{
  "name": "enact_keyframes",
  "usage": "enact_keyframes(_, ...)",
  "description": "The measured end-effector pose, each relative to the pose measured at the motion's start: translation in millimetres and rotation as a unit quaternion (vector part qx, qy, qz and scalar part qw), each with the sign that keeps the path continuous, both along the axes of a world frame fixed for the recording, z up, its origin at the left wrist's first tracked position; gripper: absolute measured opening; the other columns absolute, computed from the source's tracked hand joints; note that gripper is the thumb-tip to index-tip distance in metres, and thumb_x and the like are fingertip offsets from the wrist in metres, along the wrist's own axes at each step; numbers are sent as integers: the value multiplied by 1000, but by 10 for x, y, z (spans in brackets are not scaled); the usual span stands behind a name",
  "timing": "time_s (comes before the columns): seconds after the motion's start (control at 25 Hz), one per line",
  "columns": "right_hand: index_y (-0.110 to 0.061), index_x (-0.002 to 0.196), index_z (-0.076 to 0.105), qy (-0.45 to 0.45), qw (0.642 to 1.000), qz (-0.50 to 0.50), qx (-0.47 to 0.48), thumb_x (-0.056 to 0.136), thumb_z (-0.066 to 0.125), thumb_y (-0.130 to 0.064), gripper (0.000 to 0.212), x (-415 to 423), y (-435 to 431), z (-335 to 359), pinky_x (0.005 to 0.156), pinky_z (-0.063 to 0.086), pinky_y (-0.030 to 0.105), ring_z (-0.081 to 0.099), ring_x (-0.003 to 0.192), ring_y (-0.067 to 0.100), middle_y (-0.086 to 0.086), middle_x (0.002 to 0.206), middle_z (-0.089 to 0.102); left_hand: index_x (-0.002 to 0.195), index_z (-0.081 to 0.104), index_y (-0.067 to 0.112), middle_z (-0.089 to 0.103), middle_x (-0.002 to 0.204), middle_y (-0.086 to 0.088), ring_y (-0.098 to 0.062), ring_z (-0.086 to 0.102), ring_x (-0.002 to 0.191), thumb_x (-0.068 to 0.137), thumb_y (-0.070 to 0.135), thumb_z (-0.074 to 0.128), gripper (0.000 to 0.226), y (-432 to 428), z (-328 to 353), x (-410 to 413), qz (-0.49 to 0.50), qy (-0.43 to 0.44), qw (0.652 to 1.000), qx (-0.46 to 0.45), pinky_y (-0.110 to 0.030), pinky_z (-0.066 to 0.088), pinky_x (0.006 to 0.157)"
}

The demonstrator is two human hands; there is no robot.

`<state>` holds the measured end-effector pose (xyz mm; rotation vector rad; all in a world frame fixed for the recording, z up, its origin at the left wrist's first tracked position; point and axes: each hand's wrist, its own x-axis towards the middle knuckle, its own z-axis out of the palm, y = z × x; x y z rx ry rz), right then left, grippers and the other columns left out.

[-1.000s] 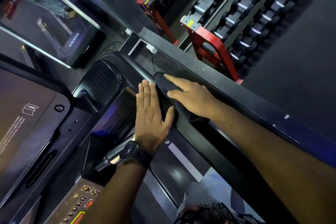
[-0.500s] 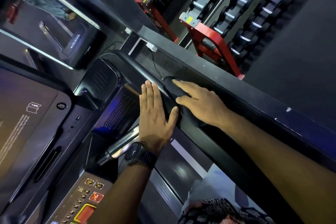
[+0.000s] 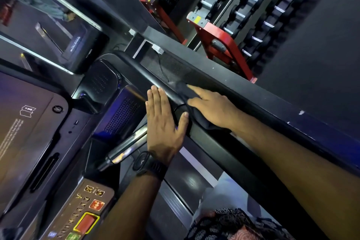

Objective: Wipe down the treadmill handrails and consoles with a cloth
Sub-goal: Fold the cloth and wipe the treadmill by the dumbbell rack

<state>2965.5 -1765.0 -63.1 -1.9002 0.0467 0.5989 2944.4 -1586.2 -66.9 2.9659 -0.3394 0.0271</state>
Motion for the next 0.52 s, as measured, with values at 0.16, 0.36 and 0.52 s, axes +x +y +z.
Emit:
enact_keyframes(0.16, -43, 150, 39, -54, 997, -13, 48, 98, 53, -35, 55, -194, -28, 36, 118, 26, 35, 38, 143, 11, -16, 157, 38, 155, 11, -2, 5, 164, -19, -28, -1, 153, 97, 63, 18, 87, -57, 7, -87, -11, -3, 1000, -4, -44, 3, 125)
enact_keyframes(0.36, -38, 151, 37, 29, 998, 19, -43, 100, 46, -37, 51, -181, -136, -76, 113, 32, 40, 44, 138, 26, -2, 154, 46, 156, 7, 1, 0, 165, -16, -24, -6, 153, 96, 62, 21, 87, -102, -6, -151, -2, 10, 1000, -1, -40, -2, 124)
enact_keyframes(0.52, -42, 151, 37, -67, 997, 2, 48, 98, 53, -33, 56, -329, -130, 35, 120, 25, 36, 35, 144, 8, -17, 158, 36, 155, 9, -1, 4, 164, -18, -27, -2, 153, 97, 60, 22, 86, -135, -7, -234, -11, -4, 1000, -14, -40, 0, 125)
